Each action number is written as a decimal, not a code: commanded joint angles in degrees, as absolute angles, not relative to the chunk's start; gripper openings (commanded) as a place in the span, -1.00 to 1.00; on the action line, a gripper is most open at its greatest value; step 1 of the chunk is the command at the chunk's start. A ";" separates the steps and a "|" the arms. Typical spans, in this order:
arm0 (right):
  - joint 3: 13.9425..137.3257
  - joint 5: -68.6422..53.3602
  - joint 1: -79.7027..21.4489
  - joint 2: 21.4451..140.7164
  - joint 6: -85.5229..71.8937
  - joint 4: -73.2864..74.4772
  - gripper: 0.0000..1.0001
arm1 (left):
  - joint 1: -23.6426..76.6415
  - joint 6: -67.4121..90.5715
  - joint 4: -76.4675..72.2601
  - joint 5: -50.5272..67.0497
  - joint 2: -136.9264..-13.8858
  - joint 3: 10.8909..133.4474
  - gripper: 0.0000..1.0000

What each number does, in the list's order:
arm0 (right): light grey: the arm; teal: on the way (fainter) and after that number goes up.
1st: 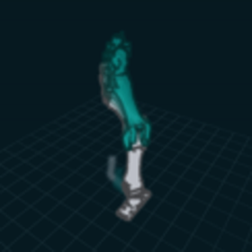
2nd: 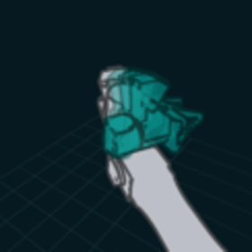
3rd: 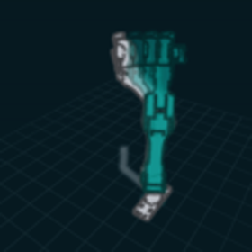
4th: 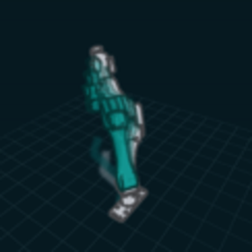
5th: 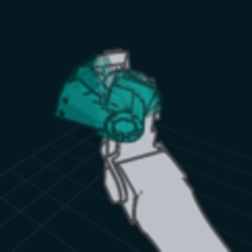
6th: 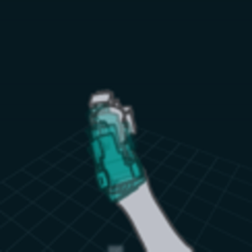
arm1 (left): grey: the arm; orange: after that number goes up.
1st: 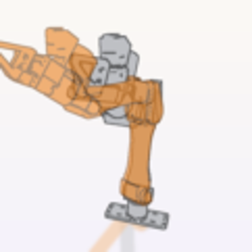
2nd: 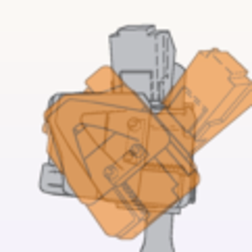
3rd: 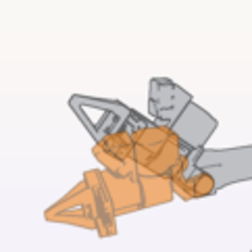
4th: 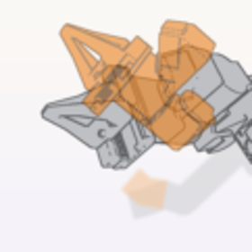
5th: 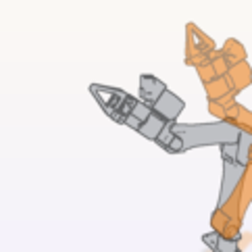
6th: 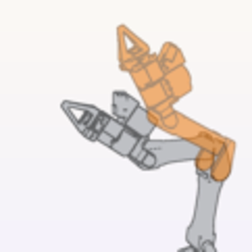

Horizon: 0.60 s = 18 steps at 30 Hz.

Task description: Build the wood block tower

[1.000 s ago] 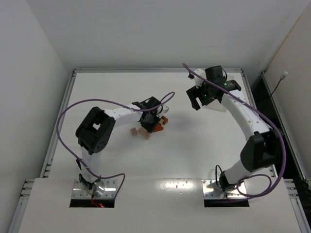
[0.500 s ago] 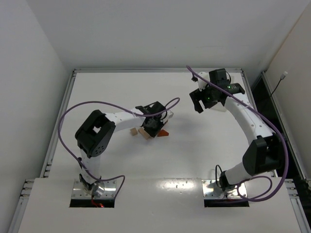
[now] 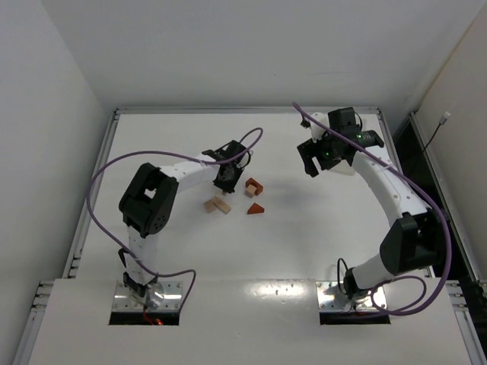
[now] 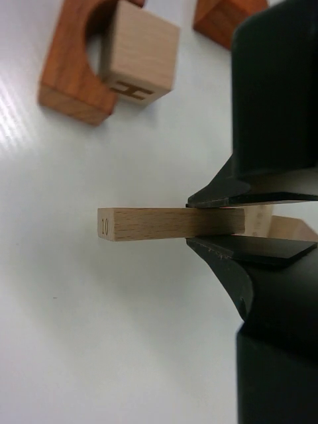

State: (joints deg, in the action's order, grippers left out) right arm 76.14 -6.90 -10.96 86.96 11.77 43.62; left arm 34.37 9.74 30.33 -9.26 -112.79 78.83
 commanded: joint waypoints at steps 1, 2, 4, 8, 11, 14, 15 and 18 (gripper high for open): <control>77.78 -8.09 -10.72 86.84 11.51 42.45 0.47 | 33.84 10.38 30.59 -7.57 -116.62 84.09 -1.00; 77.78 -8.09 -10.72 86.84 11.51 42.45 0.47 | 33.84 10.37 31.20 -6.78 -117.59 85.07 -1.00; 78.31 -8.09 -10.72 87.36 11.51 42.45 0.47 | 33.84 9.68 31.81 -5.20 -119.87 87.52 -1.00; 78.31 -8.09 -10.72 87.89 11.51 42.45 0.47 | 34.54 8.35 31.82 -4.57 -121.03 88.68 -1.00; 78.84 -8.09 -10.72 87.89 11.51 42.45 0.47 | 35.86 7.03 30.77 -4.57 -121.03 87.37 -1.00; 78.84 -8.09 -10.72 87.89 11.51 42.45 0.47 | 37.17 6.50 30.76 -3.25 -120.50 85.97 -1.00; 78.84 -8.09 -10.72 87.89 11.51 42.45 0.47 | 37.70 6.50 30.76 -2.73 -119.80 85.96 -1.00; 78.84 -8.09 -10.72 87.89 11.51 42.45 0.47 | 39.19 5.89 30.24 -2.72 -118.05 83.41 -1.00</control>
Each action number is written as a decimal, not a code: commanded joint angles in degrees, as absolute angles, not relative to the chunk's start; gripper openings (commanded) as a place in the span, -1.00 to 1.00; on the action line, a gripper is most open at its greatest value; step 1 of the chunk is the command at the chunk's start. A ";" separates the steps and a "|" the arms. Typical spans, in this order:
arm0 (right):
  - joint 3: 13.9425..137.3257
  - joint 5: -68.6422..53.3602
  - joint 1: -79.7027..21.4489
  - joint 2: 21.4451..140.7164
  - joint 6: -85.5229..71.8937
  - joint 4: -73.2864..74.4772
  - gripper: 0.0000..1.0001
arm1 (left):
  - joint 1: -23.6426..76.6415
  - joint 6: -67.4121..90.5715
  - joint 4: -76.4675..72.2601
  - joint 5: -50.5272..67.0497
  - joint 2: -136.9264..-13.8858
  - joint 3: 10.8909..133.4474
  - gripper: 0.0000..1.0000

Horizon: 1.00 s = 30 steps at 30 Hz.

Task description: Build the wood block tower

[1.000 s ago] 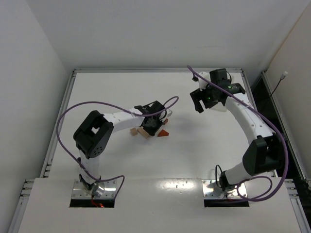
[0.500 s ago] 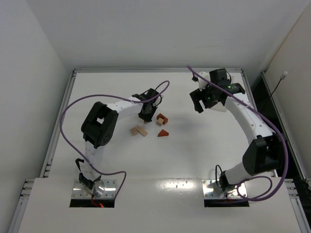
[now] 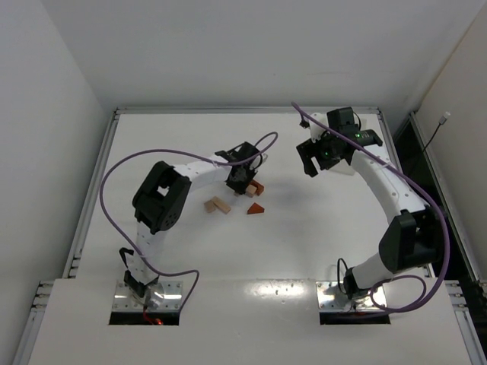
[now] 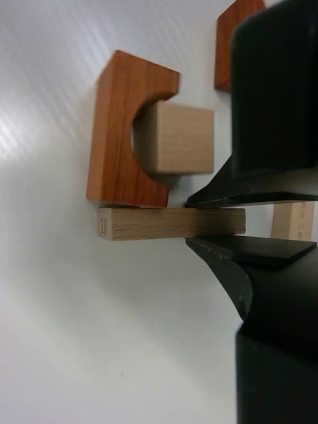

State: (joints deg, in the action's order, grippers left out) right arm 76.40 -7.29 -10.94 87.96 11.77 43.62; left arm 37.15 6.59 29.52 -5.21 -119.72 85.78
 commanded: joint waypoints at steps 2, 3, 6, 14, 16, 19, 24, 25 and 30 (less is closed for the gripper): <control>78.32 -8.09 -10.72 87.89 11.51 42.45 0.47 | 40.95 4.75 30.23 -2.72 -116.64 82.10 -1.00; 78.31 -8.61 -10.72 87.89 11.51 42.45 0.47 | 41.74 4.75 29.54 -2.72 -116.02 81.57 -1.00; 78.31 -8.61 -10.72 87.89 11.51 42.45 0.47 | 44.37 4.22 28.39 -4.04 -114.35 80.16 -1.00; 77.17 -9.23 -10.72 87.36 11.51 42.45 0.47 | 46.67 5.27 27.33 -5.18 -111.71 77.78 -1.00; 77.17 -9.23 -10.72 86.84 11.51 42.45 0.47 | 46.06 5.27 27.33 -6.06 -110.66 77.78 -1.00; 77.17 -9.23 -10.72 86.84 11.51 42.45 0.47 | 43.52 6.33 27.33 -6.67 -110.65 78.74 -1.00; 77.17 -9.23 -10.72 86.31 10.99 42.45 0.47 | 37.45 9.30 26.64 -5.37 -110.05 81.91 -1.00; 77.17 -9.75 -10.72 86.31 10.99 42.45 0.47 | 36.31 9.93 26.63 -2.40 -110.04 82.61 -1.00; 77.17 -10.89 -10.72 86.31 9.84 42.45 0.47 | 31.38 12.39 22.86 11.58 -109.51 82.62 -1.00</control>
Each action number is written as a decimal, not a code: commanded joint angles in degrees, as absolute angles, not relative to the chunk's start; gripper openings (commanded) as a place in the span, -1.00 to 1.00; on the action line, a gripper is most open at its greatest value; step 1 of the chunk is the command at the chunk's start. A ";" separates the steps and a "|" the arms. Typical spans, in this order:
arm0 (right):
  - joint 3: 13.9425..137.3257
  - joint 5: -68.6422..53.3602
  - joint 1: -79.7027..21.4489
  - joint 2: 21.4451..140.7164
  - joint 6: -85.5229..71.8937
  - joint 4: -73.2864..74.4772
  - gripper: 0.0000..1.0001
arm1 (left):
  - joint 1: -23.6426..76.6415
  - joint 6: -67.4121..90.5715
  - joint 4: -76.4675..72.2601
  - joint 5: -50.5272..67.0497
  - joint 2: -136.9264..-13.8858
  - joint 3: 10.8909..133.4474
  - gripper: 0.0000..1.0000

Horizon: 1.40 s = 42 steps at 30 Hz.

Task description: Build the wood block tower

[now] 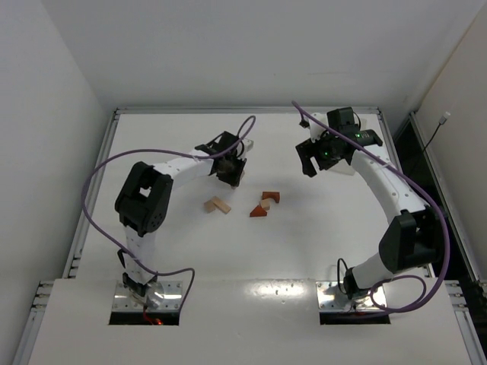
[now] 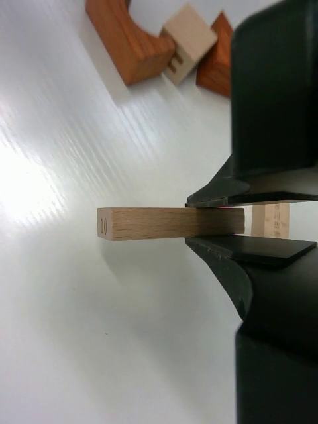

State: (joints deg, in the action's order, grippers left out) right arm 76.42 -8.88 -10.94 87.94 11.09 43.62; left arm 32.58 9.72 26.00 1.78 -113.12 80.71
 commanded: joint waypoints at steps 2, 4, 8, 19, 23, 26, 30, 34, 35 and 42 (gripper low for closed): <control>77.17 -10.90 -10.72 86.84 9.84 42.97 0.47 | 30.33 13.79 21.45 20.80 -110.82 82.62 -1.00; 77.70 -10.90 -10.72 87.45 9.84 42.98 0.47 | 29.62 14.50 20.04 29.12 -111.97 82.62 -1.00; 78.22 -10.90 -10.72 88.06 9.84 42.98 0.47 | 27.95 17.05 17.75 38.20 -115.57 83.14 -1.00; 78.84 -10.29 -10.72 88.59 10.37 44.56 0.47 | 22.68 16.44 20.30 41.40 -127.26 94.04 -1.00; 78.84 -10.28 -10.72 89.12 10.37 45.08 0.47 | 22.15 16.44 20.30 42.10 -129.72 96.67 -0.67; 79.98 -9.76 -11.25 89.74 10.37 45.09 0.47 | 22.15 16.44 20.30 42.10 -130.43 97.47 -0.53; 80.51 -9.76 -11.25 90.26 10.37 45.09 0.47 | 21.62 16.44 20.30 40.44 -131.66 97.47 -0.08; 80.51 -9.76 -11.25 90.26 10.37 45.09 0.47 | 21.62 16.44 20.30 38.16 -132.28 97.47 0.10; 80.51 -9.76 -11.25 90.26 10.37 45.09 0.47 | 21.01 16.44 20.30 37.19 -132.28 97.47 0.10; 79.98 -9.76 -11.25 90.26 10.37 45.09 0.47 | 20.39 14.50 22.24 27.52 -131.66 97.47 0.01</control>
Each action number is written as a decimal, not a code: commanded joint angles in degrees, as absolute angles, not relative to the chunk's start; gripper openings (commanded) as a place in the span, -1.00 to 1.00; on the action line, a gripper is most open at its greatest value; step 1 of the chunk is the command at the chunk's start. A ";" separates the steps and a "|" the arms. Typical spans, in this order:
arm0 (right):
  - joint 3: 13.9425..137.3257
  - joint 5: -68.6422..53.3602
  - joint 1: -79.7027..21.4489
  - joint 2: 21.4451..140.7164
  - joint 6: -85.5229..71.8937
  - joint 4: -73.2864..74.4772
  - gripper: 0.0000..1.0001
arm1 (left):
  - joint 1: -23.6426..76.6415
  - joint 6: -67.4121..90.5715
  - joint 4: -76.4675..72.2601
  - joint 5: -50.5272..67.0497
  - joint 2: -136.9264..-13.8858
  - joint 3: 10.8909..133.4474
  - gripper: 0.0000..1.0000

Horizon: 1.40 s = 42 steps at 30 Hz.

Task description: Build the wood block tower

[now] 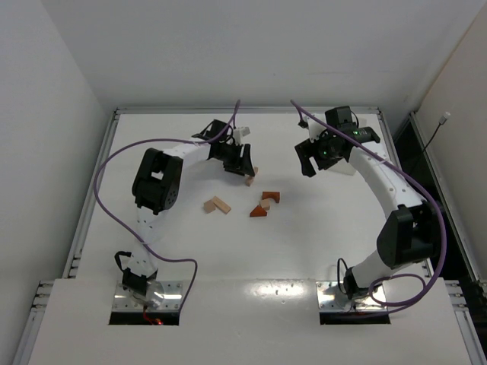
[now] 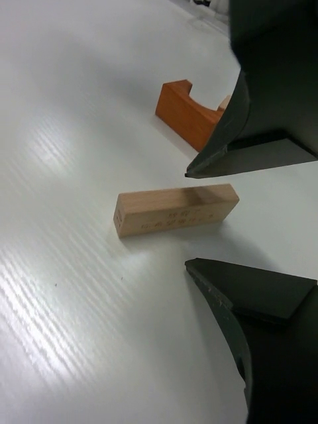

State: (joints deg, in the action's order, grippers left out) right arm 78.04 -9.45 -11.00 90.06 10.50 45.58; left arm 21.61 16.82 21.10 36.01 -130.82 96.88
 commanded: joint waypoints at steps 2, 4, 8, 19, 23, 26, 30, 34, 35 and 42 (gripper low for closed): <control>79.98 -9.76 -11.25 90.26 10.37 44.56 0.47 | 20.91 14.50 22.93 24.02 -131.66 98.17 -0.07; 79.98 -9.23 -11.25 90.26 10.37 44.56 0.47 | 21.44 13.80 23.47 21.03 -130.61 98.70 -0.10; 79.98 -9.23 -11.25 90.26 10.37 44.56 0.47 | 22.67 12.74 23.47 19.87 -130.08 98.70 -0.10; 78.31 -9.23 -11.25 89.74 10.37 44.56 0.47 | 25.84 9.59 22.94 18.29 -126.39 98.17 -0.17; 78.31 -9.23 -10.73 89.21 10.37 44.03 0.47 | 28.03 8.27 22.94 17.14 -125.86 98.17 -0.17; 77.70 -9.23 -10.72 89.21 10.90 44.03 0.47 | 29.26 7.74 22.94 16.00 -124.81 98.17 -0.17; 76.65 -9.23 -10.72 88.59 10.90 44.03 0.47 | 31.81 5.11 21.80 11.62 -122.61 96.78 -0.17; 76.11 -9.23 -10.72 87.98 10.90 44.03 0.47 | 36.03 0.54 19.42 7.13 -118.22 92.91 -0.20; 76.11 -9.23 -10.72 87.98 10.90 44.03 0.47 | 37.43 -0.69 18.64 6.25 -116.47 91.60 -0.20; 75.59 -9.23 -10.20 86.93 10.90 44.03 0.47 | 40.96 -2.99 19.52 5.63 -114.52 88.78 -0.20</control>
